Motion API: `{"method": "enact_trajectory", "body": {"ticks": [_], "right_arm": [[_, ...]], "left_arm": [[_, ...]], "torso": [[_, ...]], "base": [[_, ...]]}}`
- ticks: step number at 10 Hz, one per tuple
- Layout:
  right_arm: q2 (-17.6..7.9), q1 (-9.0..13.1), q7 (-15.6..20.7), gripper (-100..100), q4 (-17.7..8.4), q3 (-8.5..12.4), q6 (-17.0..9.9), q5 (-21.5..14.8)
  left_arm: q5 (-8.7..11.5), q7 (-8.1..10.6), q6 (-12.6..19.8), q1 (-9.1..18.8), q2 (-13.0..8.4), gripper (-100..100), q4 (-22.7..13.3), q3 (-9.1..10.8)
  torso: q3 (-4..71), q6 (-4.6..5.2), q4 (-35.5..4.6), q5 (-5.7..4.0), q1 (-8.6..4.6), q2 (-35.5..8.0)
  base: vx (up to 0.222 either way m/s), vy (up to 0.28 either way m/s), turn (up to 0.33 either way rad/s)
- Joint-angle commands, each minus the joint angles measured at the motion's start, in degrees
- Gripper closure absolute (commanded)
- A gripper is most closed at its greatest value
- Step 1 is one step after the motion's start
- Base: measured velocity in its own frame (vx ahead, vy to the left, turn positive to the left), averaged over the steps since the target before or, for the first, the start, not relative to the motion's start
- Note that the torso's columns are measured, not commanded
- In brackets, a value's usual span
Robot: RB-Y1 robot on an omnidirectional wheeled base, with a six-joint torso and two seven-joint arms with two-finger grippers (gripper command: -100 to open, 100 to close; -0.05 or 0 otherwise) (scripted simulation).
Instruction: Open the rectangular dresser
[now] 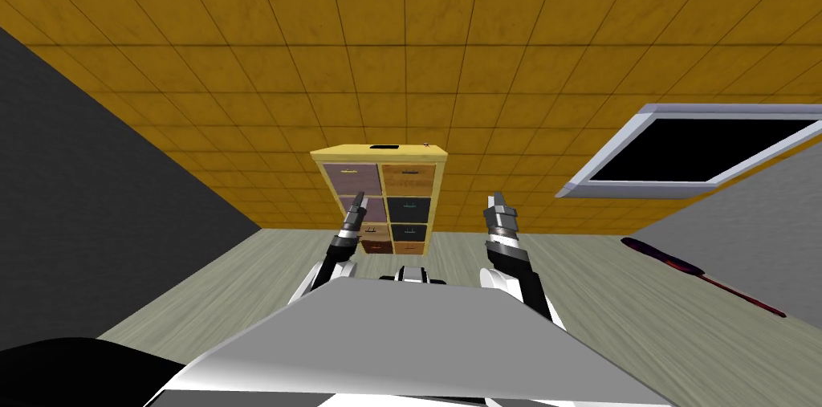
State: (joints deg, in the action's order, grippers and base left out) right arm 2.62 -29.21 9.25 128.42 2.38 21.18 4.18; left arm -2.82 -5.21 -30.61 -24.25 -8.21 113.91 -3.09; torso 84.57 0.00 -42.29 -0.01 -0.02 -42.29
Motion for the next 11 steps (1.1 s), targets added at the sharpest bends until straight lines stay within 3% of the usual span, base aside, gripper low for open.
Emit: {"method": "enact_trajectory", "body": {"ticks": [1,11], "right_arm": [[0.0,0.0,0.0,0,0.0,0.0,0.0,0.0],[0.0,0.0,0.0,0,0.0,0.0,0.0,0.0]], "left_arm": [[-0.4,-0.56,-0.8,0.3,-0.2,-100,-3.1,-0.08],[-1.5,-2.09,-3.7,2.1,-0.2,-100,-14.6,0.22]], "torso": [[0.0,0.00,0.0,0.01,0.03,0.0],[0.0,0.00,0.0,0.01,0.02,0.0]], "base": [[0.029,-0.074,-0.003],[0.027,-0.068,-0.005]]}}
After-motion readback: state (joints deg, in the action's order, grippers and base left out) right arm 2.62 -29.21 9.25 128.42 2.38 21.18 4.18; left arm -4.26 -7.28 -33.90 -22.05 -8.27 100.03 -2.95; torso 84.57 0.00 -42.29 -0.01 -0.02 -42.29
